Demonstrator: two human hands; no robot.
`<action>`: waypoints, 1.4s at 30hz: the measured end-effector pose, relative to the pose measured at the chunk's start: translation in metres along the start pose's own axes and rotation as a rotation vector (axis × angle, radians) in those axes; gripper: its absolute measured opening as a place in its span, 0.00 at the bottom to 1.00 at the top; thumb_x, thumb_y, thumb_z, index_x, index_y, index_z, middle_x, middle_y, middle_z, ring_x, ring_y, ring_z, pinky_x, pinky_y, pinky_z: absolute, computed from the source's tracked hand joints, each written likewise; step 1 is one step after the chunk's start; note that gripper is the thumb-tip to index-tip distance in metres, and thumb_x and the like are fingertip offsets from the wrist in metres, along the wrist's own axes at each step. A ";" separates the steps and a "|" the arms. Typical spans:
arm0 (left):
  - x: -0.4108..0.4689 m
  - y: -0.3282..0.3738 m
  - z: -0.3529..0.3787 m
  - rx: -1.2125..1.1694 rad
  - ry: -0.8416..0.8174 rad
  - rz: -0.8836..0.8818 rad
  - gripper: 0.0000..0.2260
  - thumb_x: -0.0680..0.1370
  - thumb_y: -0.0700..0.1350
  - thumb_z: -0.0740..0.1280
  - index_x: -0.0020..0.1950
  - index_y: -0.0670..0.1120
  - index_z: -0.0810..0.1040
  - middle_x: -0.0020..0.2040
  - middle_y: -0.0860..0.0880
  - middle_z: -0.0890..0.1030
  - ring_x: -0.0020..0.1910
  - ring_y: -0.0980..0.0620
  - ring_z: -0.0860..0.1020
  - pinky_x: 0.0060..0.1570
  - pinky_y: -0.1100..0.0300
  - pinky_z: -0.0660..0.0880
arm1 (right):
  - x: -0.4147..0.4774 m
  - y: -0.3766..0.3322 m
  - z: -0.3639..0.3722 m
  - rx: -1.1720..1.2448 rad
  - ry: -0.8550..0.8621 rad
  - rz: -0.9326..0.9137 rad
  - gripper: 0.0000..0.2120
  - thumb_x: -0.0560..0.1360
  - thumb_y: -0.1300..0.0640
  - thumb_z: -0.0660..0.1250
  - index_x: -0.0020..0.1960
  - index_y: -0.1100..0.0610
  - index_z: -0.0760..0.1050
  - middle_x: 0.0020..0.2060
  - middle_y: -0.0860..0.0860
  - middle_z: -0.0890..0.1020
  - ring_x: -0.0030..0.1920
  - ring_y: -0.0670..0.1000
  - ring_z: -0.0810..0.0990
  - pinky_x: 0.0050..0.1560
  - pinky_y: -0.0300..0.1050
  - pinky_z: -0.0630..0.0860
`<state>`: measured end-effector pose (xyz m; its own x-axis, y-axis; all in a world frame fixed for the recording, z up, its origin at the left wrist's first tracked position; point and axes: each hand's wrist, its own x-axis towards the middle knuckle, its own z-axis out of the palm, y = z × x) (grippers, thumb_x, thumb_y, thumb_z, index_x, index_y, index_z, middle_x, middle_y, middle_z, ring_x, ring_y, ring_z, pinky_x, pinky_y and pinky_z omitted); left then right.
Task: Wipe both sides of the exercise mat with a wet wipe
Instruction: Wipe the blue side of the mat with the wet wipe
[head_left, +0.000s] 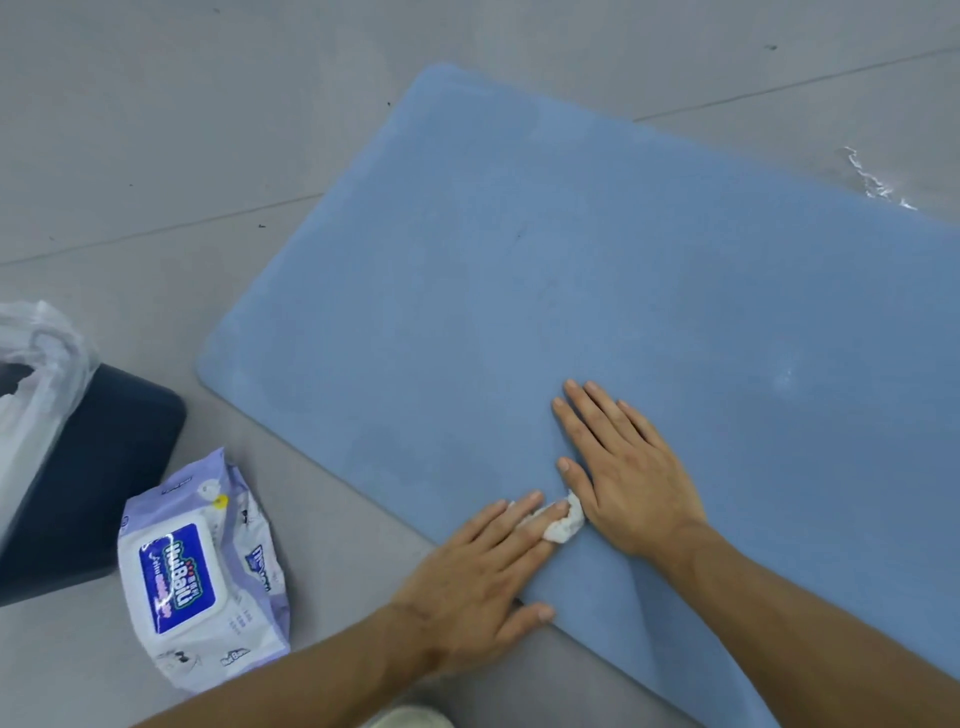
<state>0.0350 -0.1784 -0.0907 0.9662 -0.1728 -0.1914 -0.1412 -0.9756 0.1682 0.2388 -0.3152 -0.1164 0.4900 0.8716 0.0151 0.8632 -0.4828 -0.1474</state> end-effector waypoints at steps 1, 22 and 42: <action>0.001 -0.006 0.000 0.009 -0.003 0.015 0.33 0.86 0.63 0.50 0.85 0.44 0.52 0.85 0.49 0.51 0.84 0.49 0.47 0.80 0.51 0.47 | 0.000 0.000 0.000 0.000 0.002 -0.003 0.29 0.85 0.44 0.50 0.83 0.54 0.59 0.83 0.49 0.57 0.83 0.48 0.52 0.81 0.51 0.52; -0.015 -0.035 -0.012 -0.109 0.002 0.067 0.35 0.85 0.64 0.52 0.85 0.45 0.49 0.85 0.48 0.49 0.84 0.46 0.49 0.81 0.52 0.46 | -0.005 -0.001 -0.002 0.041 0.052 0.085 0.30 0.84 0.42 0.54 0.82 0.55 0.62 0.82 0.51 0.61 0.83 0.51 0.56 0.81 0.52 0.54; -0.055 -0.131 -0.003 -0.133 0.184 -0.663 0.35 0.84 0.66 0.48 0.84 0.45 0.56 0.84 0.51 0.54 0.84 0.51 0.48 0.81 0.56 0.45 | -0.010 -0.003 -0.006 0.002 0.000 0.112 0.31 0.84 0.42 0.50 0.83 0.55 0.58 0.83 0.50 0.57 0.84 0.49 0.51 0.82 0.51 0.51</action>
<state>0.0014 -0.0409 -0.0992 0.8618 0.4904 -0.1299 0.5071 -0.8404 0.1913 0.2323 -0.3230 -0.1106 0.5838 0.8119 -0.0016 0.8025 -0.5773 -0.1503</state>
